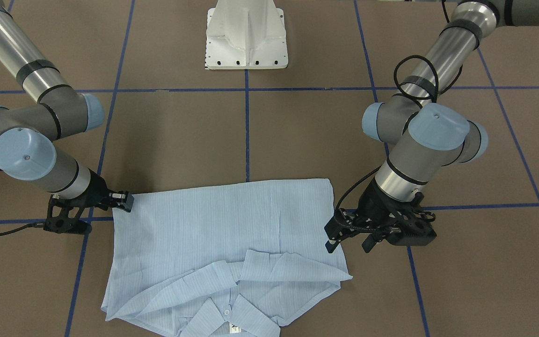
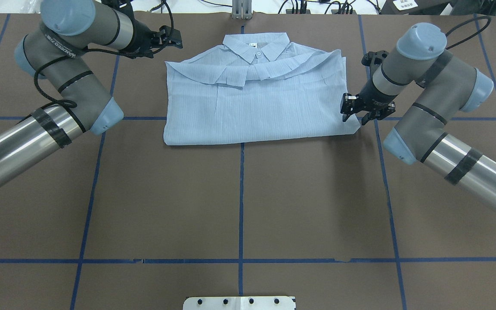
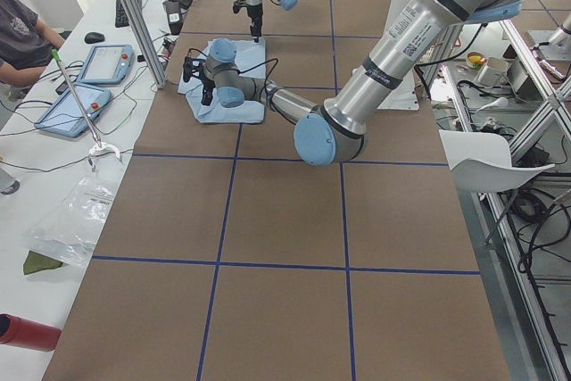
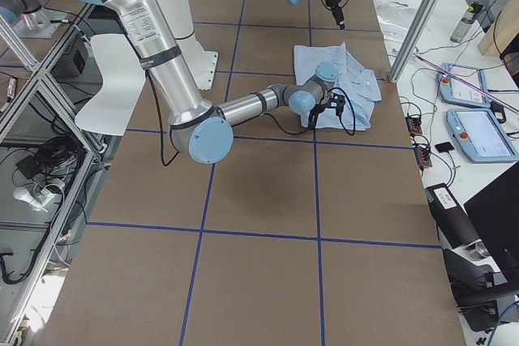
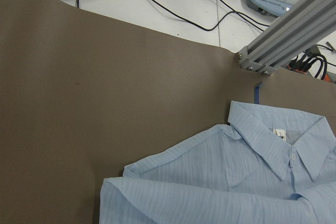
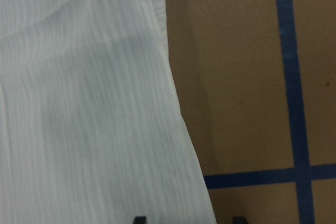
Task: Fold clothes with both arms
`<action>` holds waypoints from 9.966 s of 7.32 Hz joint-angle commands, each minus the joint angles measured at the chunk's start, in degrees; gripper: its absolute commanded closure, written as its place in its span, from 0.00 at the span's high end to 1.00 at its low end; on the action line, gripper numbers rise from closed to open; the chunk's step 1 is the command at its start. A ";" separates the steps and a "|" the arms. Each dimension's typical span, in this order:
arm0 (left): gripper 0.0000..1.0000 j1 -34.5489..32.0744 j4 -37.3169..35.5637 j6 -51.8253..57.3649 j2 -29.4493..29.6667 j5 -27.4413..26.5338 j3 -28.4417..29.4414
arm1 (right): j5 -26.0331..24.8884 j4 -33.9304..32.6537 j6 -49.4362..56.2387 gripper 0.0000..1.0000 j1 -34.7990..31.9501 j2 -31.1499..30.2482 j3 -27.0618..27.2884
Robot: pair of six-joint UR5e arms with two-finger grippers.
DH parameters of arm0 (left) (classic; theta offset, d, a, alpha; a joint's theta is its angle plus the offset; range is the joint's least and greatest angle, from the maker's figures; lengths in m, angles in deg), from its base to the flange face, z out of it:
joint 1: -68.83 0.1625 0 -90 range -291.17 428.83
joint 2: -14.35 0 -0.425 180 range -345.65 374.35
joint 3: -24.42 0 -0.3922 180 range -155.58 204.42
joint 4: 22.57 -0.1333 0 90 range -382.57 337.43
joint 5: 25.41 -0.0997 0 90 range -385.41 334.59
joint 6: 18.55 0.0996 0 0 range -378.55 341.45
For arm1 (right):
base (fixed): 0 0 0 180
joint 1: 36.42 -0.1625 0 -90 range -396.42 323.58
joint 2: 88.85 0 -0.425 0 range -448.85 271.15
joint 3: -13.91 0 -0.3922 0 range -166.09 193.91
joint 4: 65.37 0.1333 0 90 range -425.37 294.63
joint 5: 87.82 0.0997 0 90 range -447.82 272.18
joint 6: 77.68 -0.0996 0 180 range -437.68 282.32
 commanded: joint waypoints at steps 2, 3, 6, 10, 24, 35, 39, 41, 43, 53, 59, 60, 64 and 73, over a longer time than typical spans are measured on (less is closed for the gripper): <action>0.99 0.12 0.26 -0.04 -0.45 -0.01 0.06 | -0.38 0.32 0.09 0.00 -0.05 -1.31 0.42; 0.97 0.12 0.35 -0.04 -0.54 -0.10 0.06 | -0.21 0.24 0.09 0.00 -0.05 -1.32 0.68; 0.95 0.12 -0.08 -0.30 -0.54 -0.01 -0.55 | 2.50 0.24 0.26 0.00 -0.40 -9.78 11.68; 0.95 0.03 -0.09 -0.22 -4.40 -0.01 -5.11 | 6.46 0.06 -0.61 0.00 7.12 -37.91 42.81; 0.95 18.73 -3.23 -24.73 -3.28 -6.23 -13.21 | 0.33 0.24 -18.46 1.00 9.62 -22.06 46.48; 0.89 24.90 -5.19 -25.44 -3.62 -10.73 -12.42 | 0.67 0.24 -18.63 1.00 9.27 -21.44 45.68; 0.83 25.17 -5.27 -25.44 -3.62 -10.73 -12.15 | 0.67 0.24 -18.63 1.00 9.09 -21.44 45.60; 0.58 25.17 -5.18 -25.44 -3.62 -10.64 -12.15 | 0.59 0.24 -18.63 1.00 9.09 -21.53 45.51; 0.29 25.08 -5.27 -25.44 -3.44 -10.56 -12.33 | 0.59 0.24 -18.63 1.00 9.09 -21.62 45.51; 0.00 9.63 -3.02 -17.64 10.77 -13.18 9.94 | -0.03 0.24 -18.63 1.00 7.16 -21.62 45.42; 0.00 9.26 11.78 -12.35 16.07 -23.92 23.79 | -1.52 0.24 -18.90 1.00 6.90 -21.36 44.54; 0.46 9.26 11.78 -12.34 16.07 -23.92 23.79 | -2.13 0.24 -18.90 1.00 6.90 -21.27 44.54; 1.00 8.74 10.82 -12.08 15.37 -22.70 21.61 | -2.67 0.24 -18.55 1.00 6.98 -21.27 44.02; 1.00 29.52 -22.59 -32.33 -20.14 -14.93 -38.17 | -5.74 0.15 -18.55 1.00 7.07 -21.62 41.99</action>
